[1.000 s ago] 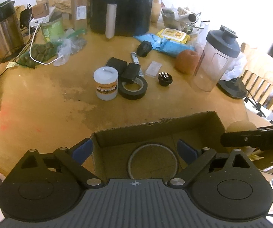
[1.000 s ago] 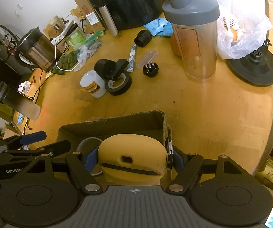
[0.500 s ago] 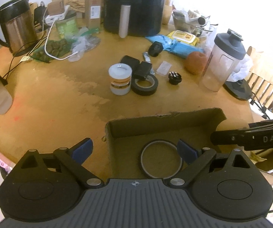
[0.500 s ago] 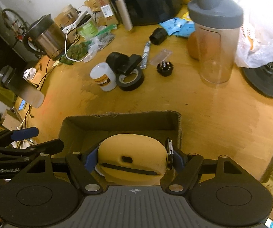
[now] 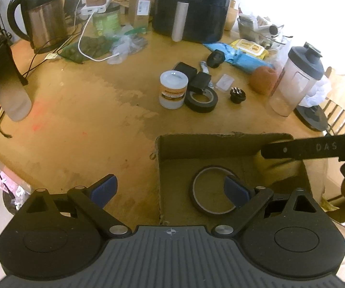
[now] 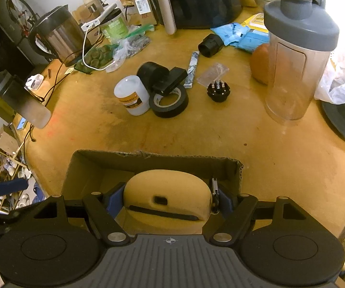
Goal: Organize rigid objects
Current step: 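Lower the yellow toy into the box and open the right gripper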
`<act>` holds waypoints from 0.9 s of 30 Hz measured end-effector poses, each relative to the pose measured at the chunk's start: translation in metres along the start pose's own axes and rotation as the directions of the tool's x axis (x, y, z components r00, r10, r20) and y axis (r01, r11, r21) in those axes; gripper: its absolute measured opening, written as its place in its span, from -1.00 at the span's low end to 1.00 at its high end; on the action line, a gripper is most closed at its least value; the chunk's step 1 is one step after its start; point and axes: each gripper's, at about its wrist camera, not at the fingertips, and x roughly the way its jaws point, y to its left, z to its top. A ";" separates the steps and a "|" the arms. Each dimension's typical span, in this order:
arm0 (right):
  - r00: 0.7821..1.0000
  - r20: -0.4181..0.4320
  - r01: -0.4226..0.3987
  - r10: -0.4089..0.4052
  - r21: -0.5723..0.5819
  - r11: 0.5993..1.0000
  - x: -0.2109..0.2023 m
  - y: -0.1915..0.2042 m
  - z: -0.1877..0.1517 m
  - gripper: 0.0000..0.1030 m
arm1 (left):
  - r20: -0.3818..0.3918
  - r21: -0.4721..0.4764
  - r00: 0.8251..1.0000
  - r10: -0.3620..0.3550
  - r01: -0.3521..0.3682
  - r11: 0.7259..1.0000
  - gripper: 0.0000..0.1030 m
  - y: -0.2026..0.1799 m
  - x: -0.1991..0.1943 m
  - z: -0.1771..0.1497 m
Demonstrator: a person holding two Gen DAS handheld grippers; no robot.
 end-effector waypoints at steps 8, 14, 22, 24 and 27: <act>1.000 0.006 0.011 -0.011 -0.014 1.000 -0.004 0.005 0.003 1.00 | -0.024 0.006 1.000 -0.015 0.015 1.000 0.89 -0.003 -0.005 0.000; 1.000 -0.030 0.010 -0.010 0.016 1.000 -0.032 0.007 0.007 1.00 | 0.007 -0.001 0.999 -0.051 0.051 0.999 0.89 -0.009 -0.034 0.022; 0.998 -0.046 0.042 -0.040 0.029 0.999 -0.093 0.009 0.020 1.00 | 0.088 0.044 0.994 -0.069 0.065 0.997 0.89 -0.022 -0.079 0.058; 0.999 -0.031 0.045 -0.044 0.040 0.998 -0.108 0.009 0.020 1.00 | 0.125 0.057 0.988 -0.091 0.084 0.995 0.89 -0.026 -0.086 0.058; 0.999 0.004 0.040 -0.040 0.064 0.997 -0.119 0.006 0.018 1.00 | 0.160 0.084 0.981 -0.110 0.098 0.992 0.89 -0.031 -0.082 0.054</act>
